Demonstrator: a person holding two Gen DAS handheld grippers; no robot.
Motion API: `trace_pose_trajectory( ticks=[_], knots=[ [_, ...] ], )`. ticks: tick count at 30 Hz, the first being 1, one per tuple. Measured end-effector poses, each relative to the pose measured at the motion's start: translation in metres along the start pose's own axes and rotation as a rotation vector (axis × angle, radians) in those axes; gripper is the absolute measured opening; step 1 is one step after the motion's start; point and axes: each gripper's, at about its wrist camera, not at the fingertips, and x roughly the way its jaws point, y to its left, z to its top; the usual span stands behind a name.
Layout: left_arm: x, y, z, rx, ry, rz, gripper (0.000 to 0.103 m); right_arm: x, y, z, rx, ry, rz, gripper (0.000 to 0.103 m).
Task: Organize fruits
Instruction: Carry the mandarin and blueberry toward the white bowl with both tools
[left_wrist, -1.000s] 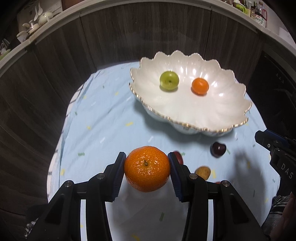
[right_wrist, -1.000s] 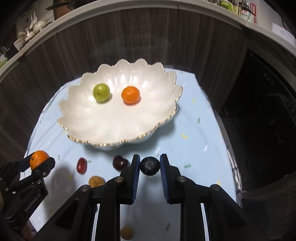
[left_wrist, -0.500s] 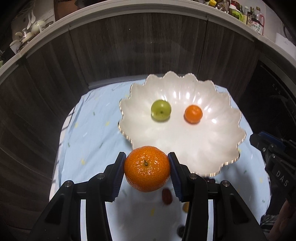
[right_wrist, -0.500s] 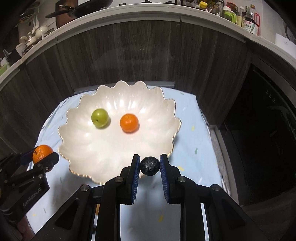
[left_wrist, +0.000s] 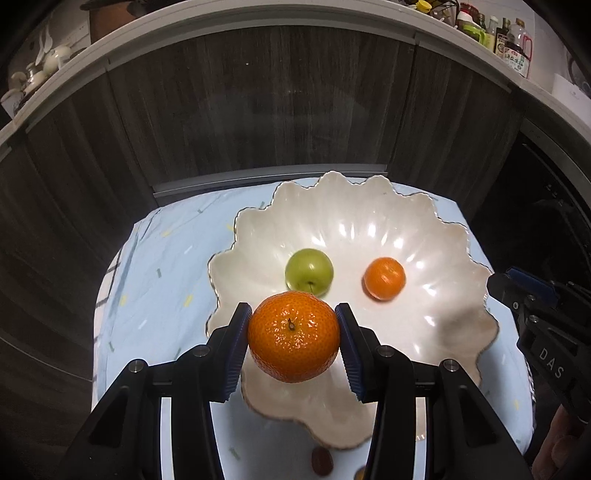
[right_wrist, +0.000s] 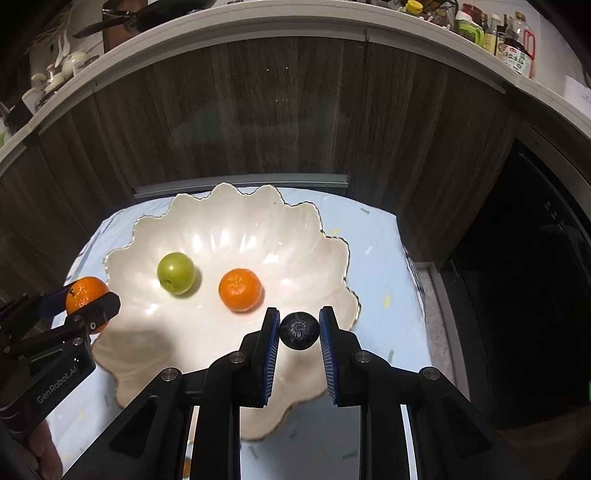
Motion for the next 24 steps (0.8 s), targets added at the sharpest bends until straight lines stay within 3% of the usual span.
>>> trace_pose_trajectory(
  ticks=[15,18,21,24],
  knots=[
    [0.044,0.007,-0.014,-0.009,0.119,-0.005,0.047,0.046,0.012,-0.008,-0.024,0.102,0.034,0.024],
    [0.048,0.007,-0.016,-0.007,0.143,-0.010,0.051,0.047,0.013,-0.009,-0.033,0.107,0.030,0.035],
    [0.044,0.007,-0.017,0.000,0.116,0.006,0.069,0.045,0.013,-0.008,-0.031,0.097,0.023,0.052],
    [0.041,0.006,-0.016,0.001,0.109,0.018,0.071,0.041,0.012,-0.008,-0.034,0.077,0.008,0.063]
  ],
)
